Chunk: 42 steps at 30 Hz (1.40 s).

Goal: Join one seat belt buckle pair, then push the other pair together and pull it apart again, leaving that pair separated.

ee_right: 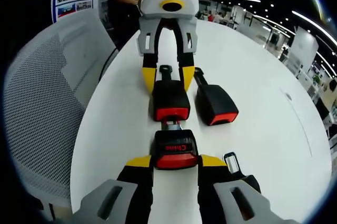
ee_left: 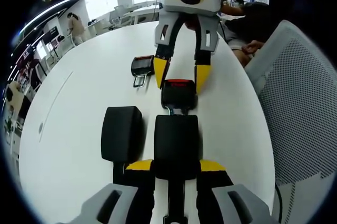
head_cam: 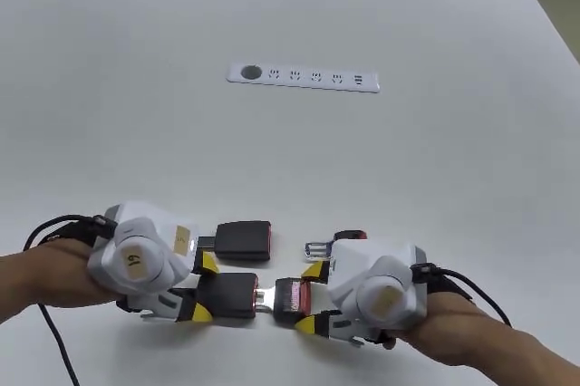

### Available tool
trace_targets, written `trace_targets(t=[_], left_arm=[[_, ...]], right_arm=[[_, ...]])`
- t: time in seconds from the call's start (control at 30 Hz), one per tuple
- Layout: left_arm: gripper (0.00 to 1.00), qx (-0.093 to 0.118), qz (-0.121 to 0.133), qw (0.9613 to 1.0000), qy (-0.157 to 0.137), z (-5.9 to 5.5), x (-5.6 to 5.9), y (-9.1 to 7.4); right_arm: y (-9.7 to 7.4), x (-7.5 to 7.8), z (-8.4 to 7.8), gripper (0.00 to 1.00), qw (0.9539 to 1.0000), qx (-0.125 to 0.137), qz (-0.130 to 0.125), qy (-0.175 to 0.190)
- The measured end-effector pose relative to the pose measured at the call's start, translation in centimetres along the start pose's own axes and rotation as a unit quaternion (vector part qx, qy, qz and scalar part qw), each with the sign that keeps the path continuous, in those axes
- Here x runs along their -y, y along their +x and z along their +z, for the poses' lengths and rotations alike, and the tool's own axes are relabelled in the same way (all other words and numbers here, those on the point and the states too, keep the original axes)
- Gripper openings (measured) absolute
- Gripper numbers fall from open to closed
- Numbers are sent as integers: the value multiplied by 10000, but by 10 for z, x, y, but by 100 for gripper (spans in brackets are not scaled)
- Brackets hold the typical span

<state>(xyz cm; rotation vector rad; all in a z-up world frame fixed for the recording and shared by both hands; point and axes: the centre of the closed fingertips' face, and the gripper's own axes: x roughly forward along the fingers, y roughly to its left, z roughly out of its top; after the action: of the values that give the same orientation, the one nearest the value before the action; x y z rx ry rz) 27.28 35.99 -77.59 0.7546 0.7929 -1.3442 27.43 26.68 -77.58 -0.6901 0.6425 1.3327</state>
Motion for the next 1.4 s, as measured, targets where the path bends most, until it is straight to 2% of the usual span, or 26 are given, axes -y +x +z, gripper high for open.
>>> trace_targets(t=[0.43, 0.53, 1.13, 1.17, 1.23, 1.4], left_arm=[[30, 5, -6, 10000, -23, 1, 0, 1], [30, -13, -11, 10000, 13, 1, 0, 1], [30, -38, -16, 10000, -33, 3, -2, 3], [30, -110, -12, 9999, -19, 1, -3, 3], [30, -56, 28, 10000, -37, 1, -3, 4], [30, -59, -4, 10000, -58, 0, -4, 4]], right_arm=[[4, 0, 2, 27, 10000, -46, 47, 9], [6, 3, 5, 27, 9999, -7, 31, 119], [9, 0, 12, 27, 9998, 39, 31, 210], [11, 4, 11, 27, 9995, 64, 45, 303], [7, 10, 9, 27, 9995, 9, -1, 308], [9, 8, 10, 28, 9997, 30, 1, 250]])
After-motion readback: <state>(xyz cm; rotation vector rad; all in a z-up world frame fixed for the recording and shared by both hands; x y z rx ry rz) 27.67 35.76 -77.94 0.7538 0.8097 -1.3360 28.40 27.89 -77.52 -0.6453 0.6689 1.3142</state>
